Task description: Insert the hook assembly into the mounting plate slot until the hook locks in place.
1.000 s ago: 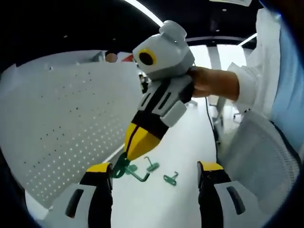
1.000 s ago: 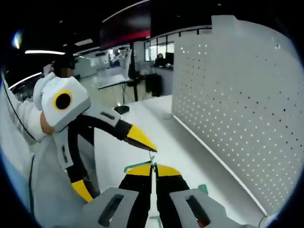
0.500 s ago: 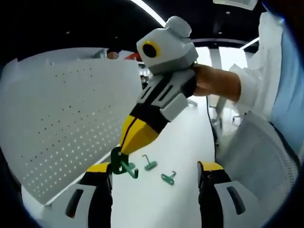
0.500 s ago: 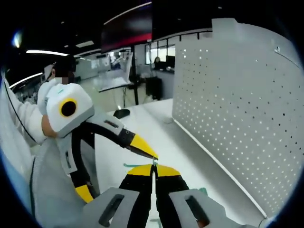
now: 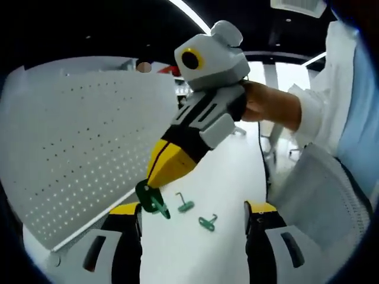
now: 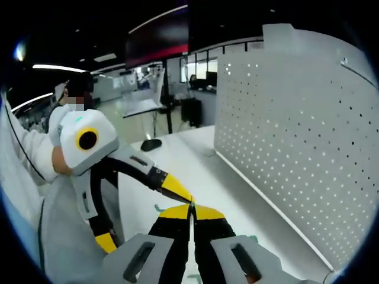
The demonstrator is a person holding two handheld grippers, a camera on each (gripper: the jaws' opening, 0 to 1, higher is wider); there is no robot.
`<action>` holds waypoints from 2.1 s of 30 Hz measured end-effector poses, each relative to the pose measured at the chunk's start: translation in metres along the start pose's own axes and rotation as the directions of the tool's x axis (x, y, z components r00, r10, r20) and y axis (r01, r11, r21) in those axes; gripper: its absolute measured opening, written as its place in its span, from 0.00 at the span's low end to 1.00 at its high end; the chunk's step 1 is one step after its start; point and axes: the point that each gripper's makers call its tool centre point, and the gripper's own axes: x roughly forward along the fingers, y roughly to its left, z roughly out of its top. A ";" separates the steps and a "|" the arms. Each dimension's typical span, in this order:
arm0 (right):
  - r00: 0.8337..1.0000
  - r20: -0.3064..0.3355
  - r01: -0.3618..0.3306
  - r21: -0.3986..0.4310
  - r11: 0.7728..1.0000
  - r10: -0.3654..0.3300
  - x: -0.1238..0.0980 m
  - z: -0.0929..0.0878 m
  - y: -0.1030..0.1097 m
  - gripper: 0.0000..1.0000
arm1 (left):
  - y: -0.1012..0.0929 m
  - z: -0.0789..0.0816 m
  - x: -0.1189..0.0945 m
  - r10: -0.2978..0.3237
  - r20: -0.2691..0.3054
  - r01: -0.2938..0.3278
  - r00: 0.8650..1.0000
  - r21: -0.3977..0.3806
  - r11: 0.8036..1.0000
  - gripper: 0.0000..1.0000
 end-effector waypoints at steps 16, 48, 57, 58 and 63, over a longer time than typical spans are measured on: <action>0.997 0.041 0.054 0.100 0.994 -0.058 -0.001 0.009 -0.014 0.00 | 0.027 0.013 -0.012 0.145 0.069 -0.145 0.987 -0.002 0.989 0.60; 0.997 0.074 0.013 0.302 0.953 -0.037 0.014 0.023 -0.005 0.00 | 0.061 0.023 -0.028 0.323 0.126 -0.331 0.938 0.052 0.942 0.11; 0.995 0.088 0.009 0.312 0.950 -0.039 0.013 0.025 -0.003 0.00 | 0.062 0.020 -0.027 0.330 0.115 -0.339 0.937 0.068 0.939 0.06; 0.995 0.090 0.009 0.312 0.950 -0.039 0.014 0.025 -0.003 0.00 | 0.062 0.020 -0.027 0.331 0.115 -0.340 0.937 0.068 0.938 0.05; 0.996 0.086 0.009 0.306 0.952 -0.037 0.014 0.025 -0.002 0.00 | 0.062 0.019 -0.027 0.330 0.110 -0.338 0.938 0.067 0.939 0.05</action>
